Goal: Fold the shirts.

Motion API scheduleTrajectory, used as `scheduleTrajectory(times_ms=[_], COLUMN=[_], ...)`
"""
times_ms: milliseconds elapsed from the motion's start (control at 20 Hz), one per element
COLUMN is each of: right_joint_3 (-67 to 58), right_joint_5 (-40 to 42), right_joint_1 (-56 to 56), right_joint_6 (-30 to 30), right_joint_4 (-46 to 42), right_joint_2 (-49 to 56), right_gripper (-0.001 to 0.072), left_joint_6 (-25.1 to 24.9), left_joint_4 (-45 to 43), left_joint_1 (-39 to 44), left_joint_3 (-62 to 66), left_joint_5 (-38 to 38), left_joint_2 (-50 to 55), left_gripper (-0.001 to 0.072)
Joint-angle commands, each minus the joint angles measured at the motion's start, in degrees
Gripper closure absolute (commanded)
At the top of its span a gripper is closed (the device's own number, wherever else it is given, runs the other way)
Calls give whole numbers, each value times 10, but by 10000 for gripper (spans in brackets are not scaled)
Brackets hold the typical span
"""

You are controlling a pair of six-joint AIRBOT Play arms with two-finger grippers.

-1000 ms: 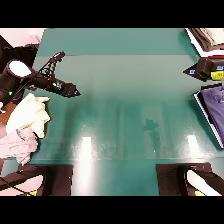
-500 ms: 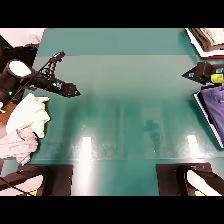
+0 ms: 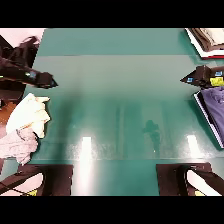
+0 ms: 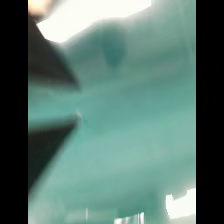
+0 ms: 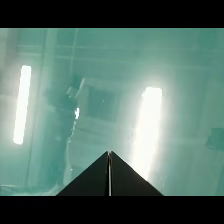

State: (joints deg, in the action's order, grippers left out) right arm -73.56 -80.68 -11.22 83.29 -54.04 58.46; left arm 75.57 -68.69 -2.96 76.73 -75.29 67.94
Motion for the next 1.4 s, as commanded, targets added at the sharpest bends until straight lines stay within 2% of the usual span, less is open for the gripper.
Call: scheduleTrajectory(times_ms=[0, 250, 400, 550, 650, 700, 850, 900, 1050, 1200, 1350], right_joint_3=[0, 0, 0, 0, 0, 0, 0, 0, 0, 0, 0], right_joint_5=[-5, -4, 1, 3, 5, 8, 11, 13, 16, 27, 39], right_joint_1=[0, 0, 0, 0, 0, 0, 0, 0, 0, 0, 0], right_joint_6=[0, 0, 0, 0, 0, 0, 0, 0, 0, 0, 0], right_joint_4=[0, 0, 0, 0, 0, 0, 0, 0, 0, 0, 0], right_joint_2=[0, 0, 0, 0, 0, 0, 0, 0, 0, 0, 0], right_gripper=[691, 691, 691, 691, 691, 691, 691, 691, 691, 691, 691], left_joint_6=[66, 77, 82, 90, 98, 99, 98, 84, -10, -64, -77], left_joint_4=[-169, -224, -224, -224, -224, -224, -215, -196, -61, 76, 107], left_joint_1=[-48, -87, -91, -91, -91, -91, -91, -91, -67, 3, 121], left_joint_3=[-7, -141, -210, -226, -226, -224, -163, -124, 21, 158, 257], left_joint_5=[-39, 54, 125, 144, 144, 143, 86, 61, 10, -54, -41], left_joint_2=[-21, -18, -9, 7, 7, 7, 7, 7, -21, -43, -45], left_gripper=[41, 43, 43, 57, 621, 677, 685, 685, 685, 685, 685])
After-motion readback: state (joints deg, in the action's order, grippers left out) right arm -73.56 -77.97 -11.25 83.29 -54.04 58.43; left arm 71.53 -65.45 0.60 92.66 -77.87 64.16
